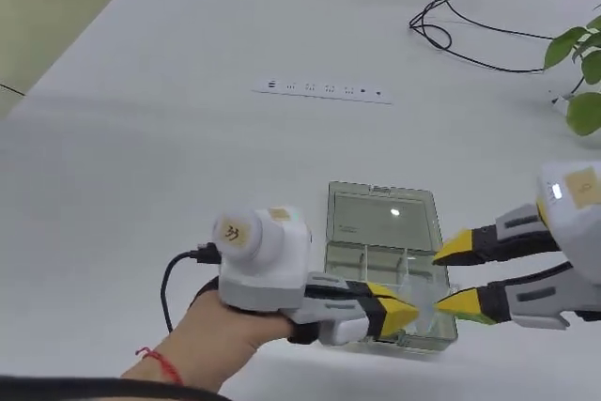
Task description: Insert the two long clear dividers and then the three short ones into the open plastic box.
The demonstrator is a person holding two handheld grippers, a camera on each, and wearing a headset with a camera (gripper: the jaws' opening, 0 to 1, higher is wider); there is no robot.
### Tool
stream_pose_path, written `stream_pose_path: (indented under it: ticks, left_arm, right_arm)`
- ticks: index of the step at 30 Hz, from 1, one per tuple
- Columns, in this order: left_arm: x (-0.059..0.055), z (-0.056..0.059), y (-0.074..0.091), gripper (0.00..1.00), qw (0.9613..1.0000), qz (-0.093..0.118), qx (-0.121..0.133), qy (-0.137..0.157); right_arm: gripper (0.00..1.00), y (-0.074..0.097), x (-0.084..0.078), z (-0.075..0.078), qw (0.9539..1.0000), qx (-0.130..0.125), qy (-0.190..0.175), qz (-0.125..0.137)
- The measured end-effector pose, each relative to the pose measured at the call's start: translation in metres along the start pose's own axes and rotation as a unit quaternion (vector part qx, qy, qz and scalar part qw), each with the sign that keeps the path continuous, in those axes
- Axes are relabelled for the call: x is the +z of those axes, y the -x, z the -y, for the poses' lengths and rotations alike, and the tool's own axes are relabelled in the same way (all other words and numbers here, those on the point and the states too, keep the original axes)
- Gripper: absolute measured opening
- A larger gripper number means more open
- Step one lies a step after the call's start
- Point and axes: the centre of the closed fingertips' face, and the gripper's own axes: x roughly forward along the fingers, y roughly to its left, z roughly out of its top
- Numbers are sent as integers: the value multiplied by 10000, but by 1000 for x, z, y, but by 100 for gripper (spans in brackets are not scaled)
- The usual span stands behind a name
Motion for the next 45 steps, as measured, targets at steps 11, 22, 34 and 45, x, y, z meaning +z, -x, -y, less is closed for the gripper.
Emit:
stream_pose_path:
  ticks: [11, 22, 34, 45]
  left_arm:
    - [7, 23, 2, 0, 9943, -5, -495, -941]
    - [5, 30, 4, 0, 9916, -17, -666, -1107]
    - [3, 34, 6, 0, 9890, -52, -714, -1296]
    - [0, 32, 6, 0, 9899, -82, -644, -1262]
  right_arm:
    - [15, 2, 10, -26, 9960, 865, -163, 160]
    - [7, -2, 11, -42, 9909, 1293, -299, 211]
    - [3, -3, 11, -46, 9855, 1560, -576, 349]
    - [3, -6, 10, -47, 9861, 1528, -551, 340]
